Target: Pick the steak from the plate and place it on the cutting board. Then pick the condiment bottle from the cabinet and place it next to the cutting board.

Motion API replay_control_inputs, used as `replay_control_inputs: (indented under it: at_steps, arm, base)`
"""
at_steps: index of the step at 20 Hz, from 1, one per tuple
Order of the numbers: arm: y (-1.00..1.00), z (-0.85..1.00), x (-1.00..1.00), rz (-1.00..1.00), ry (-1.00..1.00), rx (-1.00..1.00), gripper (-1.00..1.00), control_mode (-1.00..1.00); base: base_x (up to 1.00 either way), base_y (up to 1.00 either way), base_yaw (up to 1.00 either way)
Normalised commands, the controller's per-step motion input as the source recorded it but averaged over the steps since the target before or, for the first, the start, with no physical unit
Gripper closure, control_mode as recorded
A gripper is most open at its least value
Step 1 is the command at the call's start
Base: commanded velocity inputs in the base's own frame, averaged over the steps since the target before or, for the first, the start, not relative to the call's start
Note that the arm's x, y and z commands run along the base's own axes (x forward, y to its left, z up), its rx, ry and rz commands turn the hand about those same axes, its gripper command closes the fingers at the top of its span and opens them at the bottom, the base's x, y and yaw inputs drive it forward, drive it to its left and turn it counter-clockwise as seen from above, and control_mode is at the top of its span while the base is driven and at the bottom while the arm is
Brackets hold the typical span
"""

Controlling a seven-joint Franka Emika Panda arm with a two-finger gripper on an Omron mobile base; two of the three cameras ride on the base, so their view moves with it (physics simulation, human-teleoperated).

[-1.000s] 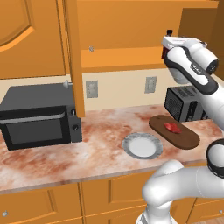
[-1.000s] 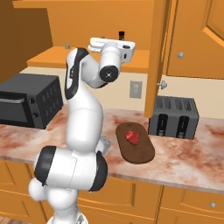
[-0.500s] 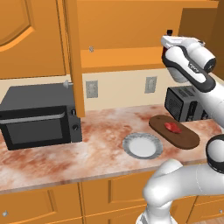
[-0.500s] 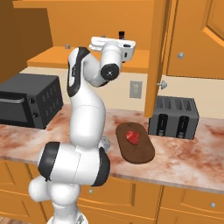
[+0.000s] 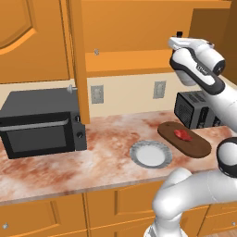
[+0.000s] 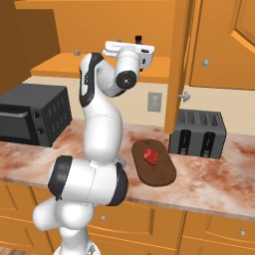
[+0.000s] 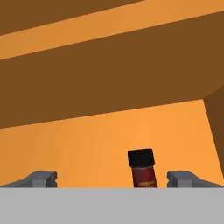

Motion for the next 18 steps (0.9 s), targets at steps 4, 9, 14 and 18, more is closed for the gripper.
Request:
replay_control_inputs:
  at_steps: [4,9,14,18]
  arm:
    - [0.0,-0.04,0.15,0.0,0.0,0.0,-1.0,-1.0]
    - [-0.02,-0.01,0.16,0.0,0.0,0.0,-1.0,-1.0]
    - [-0.05,0.0,0.14,-0.01,0.0,0.0,-1.0,-1.0]
    - [-0.13,0.0,0.12,-0.02,0.0,0.0,-1.0,-1.0]
  base:
    - [0.0,0.0,0.0]
    - [0.0,0.0,0.0]
    - [0.0,0.0,0.0]
    - [0.0,0.0,0.0]
